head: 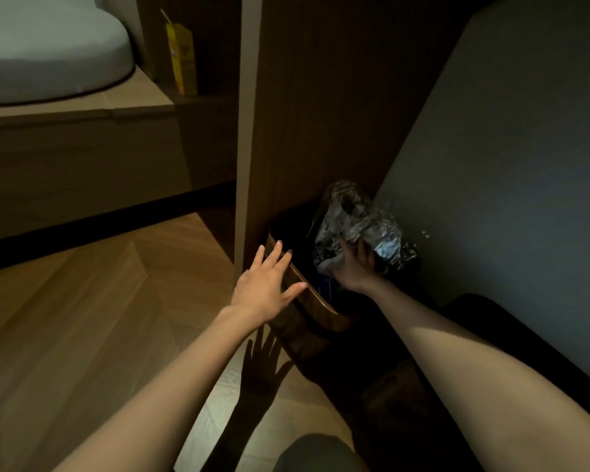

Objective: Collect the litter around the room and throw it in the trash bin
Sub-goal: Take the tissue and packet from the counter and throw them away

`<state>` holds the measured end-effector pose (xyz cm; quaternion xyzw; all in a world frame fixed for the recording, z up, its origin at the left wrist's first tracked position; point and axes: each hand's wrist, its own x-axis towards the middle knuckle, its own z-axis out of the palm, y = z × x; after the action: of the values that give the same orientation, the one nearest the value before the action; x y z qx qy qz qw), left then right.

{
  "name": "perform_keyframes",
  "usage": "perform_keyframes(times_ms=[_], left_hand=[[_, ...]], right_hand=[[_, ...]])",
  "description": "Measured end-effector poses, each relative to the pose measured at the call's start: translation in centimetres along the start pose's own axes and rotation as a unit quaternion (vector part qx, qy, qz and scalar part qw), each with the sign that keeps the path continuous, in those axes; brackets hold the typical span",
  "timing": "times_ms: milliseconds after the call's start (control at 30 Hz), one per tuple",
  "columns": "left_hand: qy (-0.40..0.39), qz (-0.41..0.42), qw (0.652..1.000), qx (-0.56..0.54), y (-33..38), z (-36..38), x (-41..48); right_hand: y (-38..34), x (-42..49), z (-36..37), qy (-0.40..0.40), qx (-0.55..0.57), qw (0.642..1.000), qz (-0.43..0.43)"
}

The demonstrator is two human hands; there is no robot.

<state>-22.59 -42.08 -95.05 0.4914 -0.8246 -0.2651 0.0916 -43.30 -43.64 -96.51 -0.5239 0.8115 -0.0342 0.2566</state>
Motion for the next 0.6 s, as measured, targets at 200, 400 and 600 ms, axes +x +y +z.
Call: perform_keyframes(times_ms=[200, 400, 600], left_hand=[[-0.011, 0.007, 1.000, 0.028, -0.2, 0.1, 0.0], [0.002, 0.002, 0.999, 0.035, 0.0, 0.1, 0.3], [0.041, 0.018, 0.996, 0.071, -0.1, -0.6, 0.2]], right_hand=[[0.3, 0.7, 1.2, -0.173, -0.042, 0.983, 0.037], [-0.4, -0.7, -0.5, -0.072, -0.044, 0.996, -0.036], [-1.5, -4.3, -4.0, 0.069, 0.021, 0.991, -0.113]])
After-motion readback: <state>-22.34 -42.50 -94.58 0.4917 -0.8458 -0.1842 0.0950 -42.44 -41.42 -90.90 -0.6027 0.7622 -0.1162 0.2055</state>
